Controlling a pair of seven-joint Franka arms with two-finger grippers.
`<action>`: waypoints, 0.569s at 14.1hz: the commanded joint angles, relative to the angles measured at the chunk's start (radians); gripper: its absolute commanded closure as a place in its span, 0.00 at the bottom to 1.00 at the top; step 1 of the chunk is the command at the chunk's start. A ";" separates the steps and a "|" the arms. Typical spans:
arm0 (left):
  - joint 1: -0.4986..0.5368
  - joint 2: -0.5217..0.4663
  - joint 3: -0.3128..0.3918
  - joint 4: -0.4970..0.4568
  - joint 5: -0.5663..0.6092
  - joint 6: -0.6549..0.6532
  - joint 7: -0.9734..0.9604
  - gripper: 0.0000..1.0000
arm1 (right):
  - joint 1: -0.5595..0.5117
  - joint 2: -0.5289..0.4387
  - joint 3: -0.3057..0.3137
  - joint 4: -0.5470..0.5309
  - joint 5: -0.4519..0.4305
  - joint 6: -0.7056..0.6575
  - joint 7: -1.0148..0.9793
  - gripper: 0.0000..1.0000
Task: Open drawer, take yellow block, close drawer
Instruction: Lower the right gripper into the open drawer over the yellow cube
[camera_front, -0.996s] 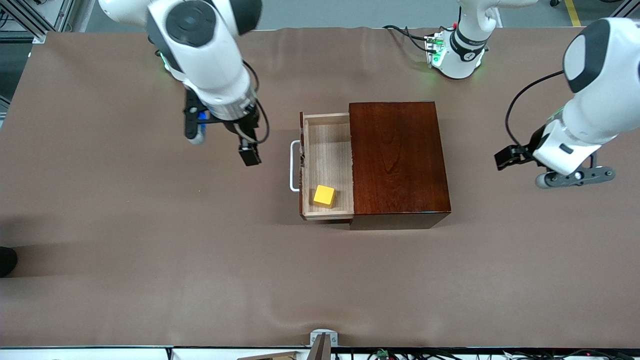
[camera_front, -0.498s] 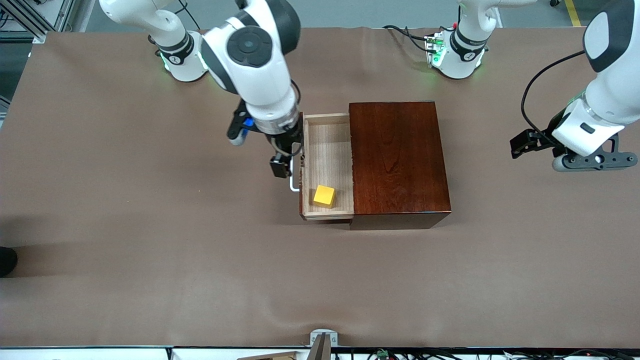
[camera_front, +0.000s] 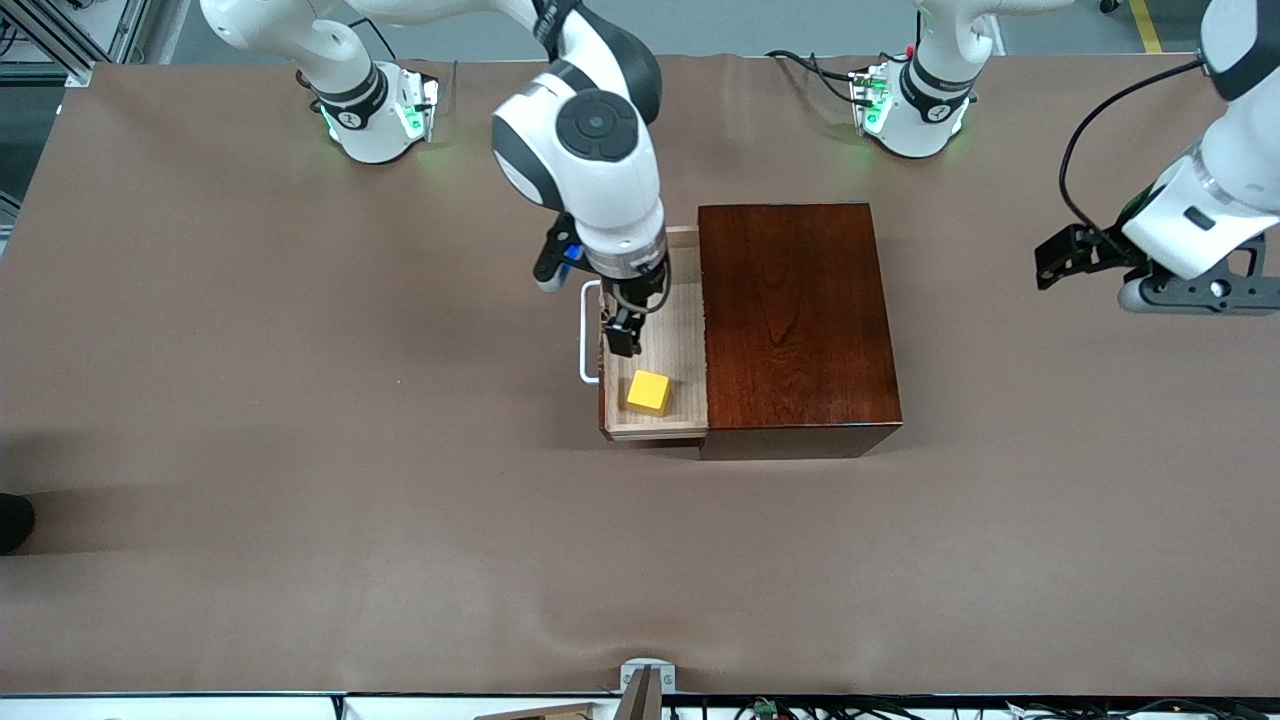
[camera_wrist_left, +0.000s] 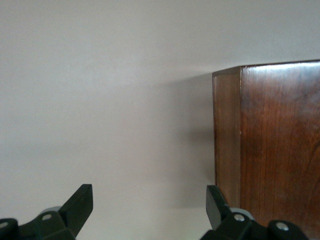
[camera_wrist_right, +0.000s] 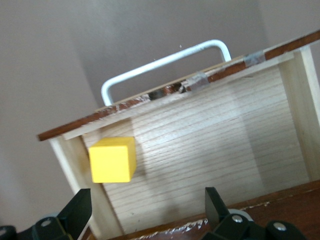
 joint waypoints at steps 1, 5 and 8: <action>0.013 -0.026 0.002 0.032 -0.005 -0.060 0.037 0.00 | 0.010 0.048 -0.012 0.036 -0.008 0.027 0.034 0.00; 0.025 -0.046 0.003 0.032 -0.005 -0.115 0.051 0.00 | -0.001 0.076 -0.014 0.036 -0.009 0.063 0.032 0.00; 0.025 -0.031 0.005 0.041 -0.011 -0.099 0.039 0.00 | -0.010 0.102 -0.014 0.035 -0.014 0.105 0.025 0.00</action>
